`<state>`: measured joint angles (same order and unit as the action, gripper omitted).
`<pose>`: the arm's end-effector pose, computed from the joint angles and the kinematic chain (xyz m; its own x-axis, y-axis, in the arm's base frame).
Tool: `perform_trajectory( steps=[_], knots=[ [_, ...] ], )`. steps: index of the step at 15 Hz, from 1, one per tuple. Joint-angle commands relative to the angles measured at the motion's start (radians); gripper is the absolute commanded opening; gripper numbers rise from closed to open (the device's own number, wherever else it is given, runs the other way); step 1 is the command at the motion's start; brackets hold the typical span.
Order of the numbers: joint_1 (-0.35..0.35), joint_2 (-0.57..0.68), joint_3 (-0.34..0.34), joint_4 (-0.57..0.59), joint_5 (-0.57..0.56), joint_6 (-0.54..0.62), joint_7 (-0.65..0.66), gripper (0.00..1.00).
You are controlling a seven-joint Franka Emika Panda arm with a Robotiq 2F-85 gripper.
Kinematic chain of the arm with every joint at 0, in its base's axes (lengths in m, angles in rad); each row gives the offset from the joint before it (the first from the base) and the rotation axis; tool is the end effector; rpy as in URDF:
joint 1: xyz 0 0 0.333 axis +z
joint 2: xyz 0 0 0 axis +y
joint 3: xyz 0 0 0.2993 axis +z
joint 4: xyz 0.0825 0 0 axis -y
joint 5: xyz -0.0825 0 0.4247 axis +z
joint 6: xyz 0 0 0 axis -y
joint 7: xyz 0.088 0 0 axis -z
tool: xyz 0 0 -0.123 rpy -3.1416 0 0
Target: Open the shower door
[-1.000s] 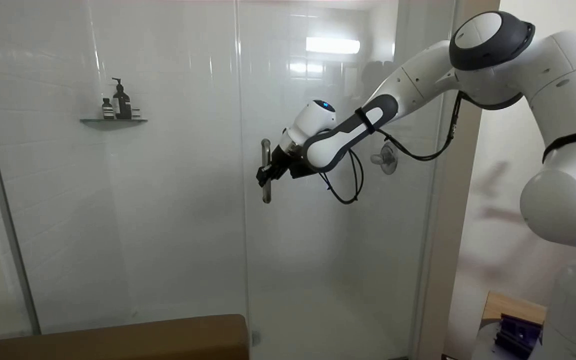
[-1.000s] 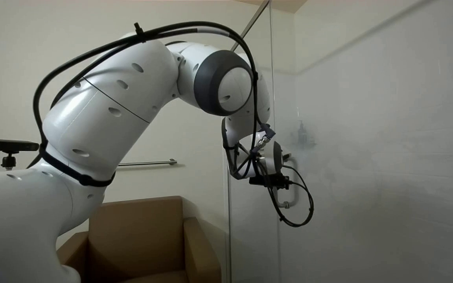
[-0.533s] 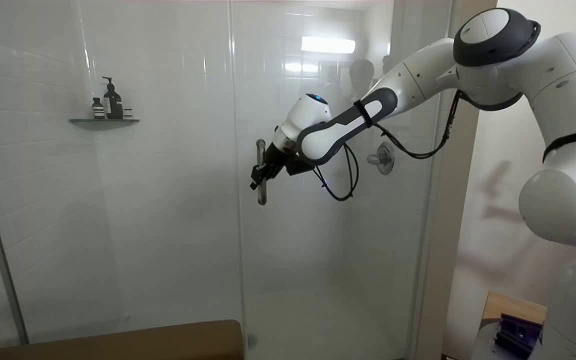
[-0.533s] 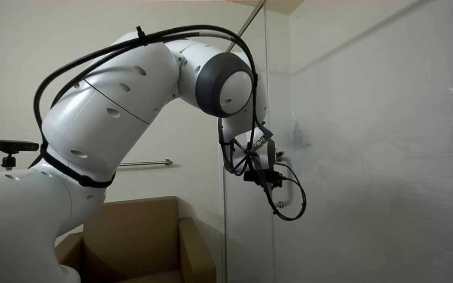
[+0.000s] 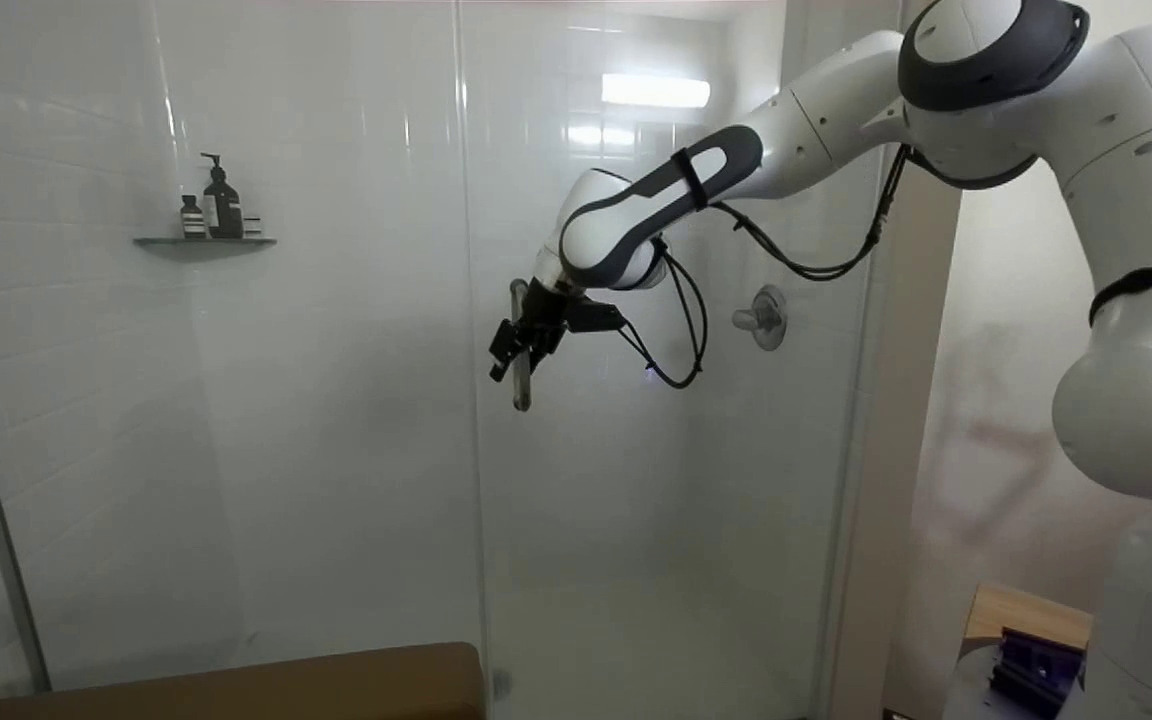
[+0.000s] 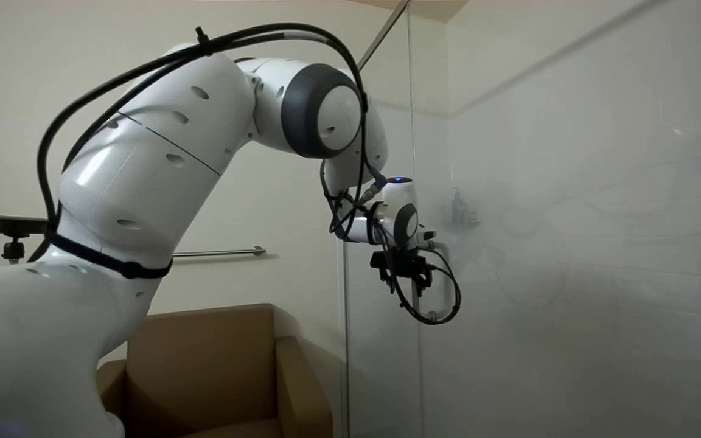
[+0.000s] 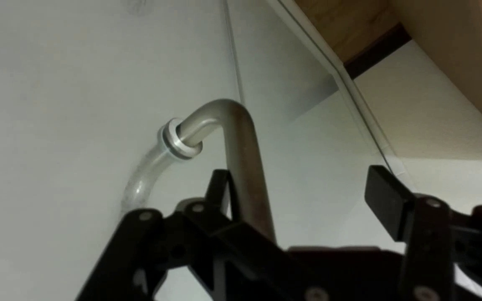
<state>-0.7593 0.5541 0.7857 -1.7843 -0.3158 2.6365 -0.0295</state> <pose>0.7191 -0.0283 0.3208 0.8798 0.0880 0.4672 0.1547 -0.9822 -0.1064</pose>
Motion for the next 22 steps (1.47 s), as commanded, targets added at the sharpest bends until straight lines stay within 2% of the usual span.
perform_trajectory(
  steps=[1, 4, 6, 7, 10, 13, 16, 19, 22],
  knots=[
    [0.240, -0.170, -0.218, -0.055, 0.185, -0.156, -0.022, 1.00],
    [0.463, -0.215, -0.437, -0.032, 0.247, -0.312, -0.010, 1.00],
    [0.584, -0.235, -0.536, -0.030, 0.233, -0.398, 0.032, 1.00],
    [0.626, -0.240, -0.567, -0.033, 0.235, -0.406, 0.031, 1.00],
    [0.732, -0.265, -0.663, -0.077, 0.183, -0.308, 0.088, 1.00],
    [0.802, -0.262, -0.760, -0.090, 0.071, -0.276, 0.199, 1.00],
    [0.829, -0.249, -0.828, -0.078, -0.020, -0.274, 0.287, 1.00],
    [0.816, -0.231, -0.854, -0.065, -0.021, -0.221, 0.278, 1.00],
    [0.796, -0.205, -0.870, -0.062, 0.014, -0.098, 0.250, 1.00]
  ],
)
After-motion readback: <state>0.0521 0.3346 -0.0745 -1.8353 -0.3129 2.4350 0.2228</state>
